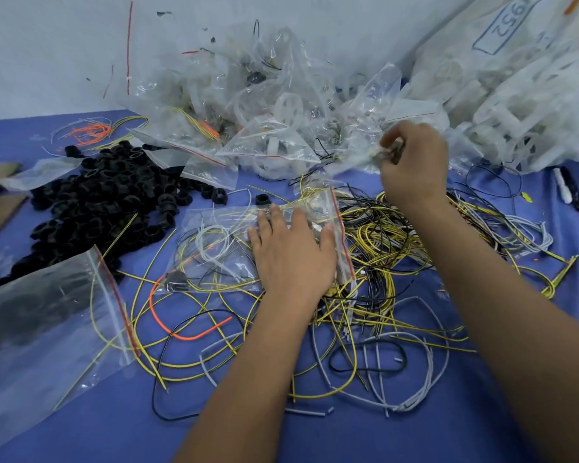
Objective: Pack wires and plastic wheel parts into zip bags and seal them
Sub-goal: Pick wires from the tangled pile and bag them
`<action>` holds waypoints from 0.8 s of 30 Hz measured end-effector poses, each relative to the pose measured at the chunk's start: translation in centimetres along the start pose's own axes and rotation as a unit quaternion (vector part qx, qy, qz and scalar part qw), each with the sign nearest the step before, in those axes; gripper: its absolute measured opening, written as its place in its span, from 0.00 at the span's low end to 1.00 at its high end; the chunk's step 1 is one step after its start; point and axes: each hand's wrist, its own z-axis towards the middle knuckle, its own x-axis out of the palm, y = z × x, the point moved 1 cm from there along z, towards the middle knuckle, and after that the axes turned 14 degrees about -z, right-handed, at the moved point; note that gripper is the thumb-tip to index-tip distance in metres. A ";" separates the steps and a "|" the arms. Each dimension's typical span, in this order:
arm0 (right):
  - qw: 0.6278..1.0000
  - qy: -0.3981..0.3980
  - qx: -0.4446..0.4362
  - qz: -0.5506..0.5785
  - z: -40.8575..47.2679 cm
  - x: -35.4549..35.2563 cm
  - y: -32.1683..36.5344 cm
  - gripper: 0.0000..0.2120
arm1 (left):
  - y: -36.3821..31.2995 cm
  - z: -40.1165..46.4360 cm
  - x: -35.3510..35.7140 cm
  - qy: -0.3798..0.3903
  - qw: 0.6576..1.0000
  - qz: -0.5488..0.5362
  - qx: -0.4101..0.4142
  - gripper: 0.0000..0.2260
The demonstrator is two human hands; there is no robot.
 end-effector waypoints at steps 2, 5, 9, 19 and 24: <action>0.995 -0.062 0.027 0.070 -1.1 -1.3 0.5 0.07 | -0.1 0.0 -0.1 -0.015 1.000 -0.019 -0.001 0.25; 0.927 0.010 0.162 0.339 -2.9 -2.4 1.7 0.09 | -0.4 0.0 -0.7 -0.089 0.988 -0.123 0.036 0.18; 0.722 0.197 0.261 0.610 -5.5 -2.7 3.4 0.09 | -1.2 -0.1 -1.6 -0.164 0.954 -0.237 0.078 0.10; 0.580 0.293 0.233 0.724 -6.8 -2.9 3.4 0.14 | -1.5 -0.4 -0.3 -0.076 0.980 -0.179 0.052 0.21; 0.691 0.256 0.191 0.648 -7.3 -1.9 3.9 0.10 | -1.1 -0.2 -0.4 -0.117 0.967 -0.223 0.033 0.07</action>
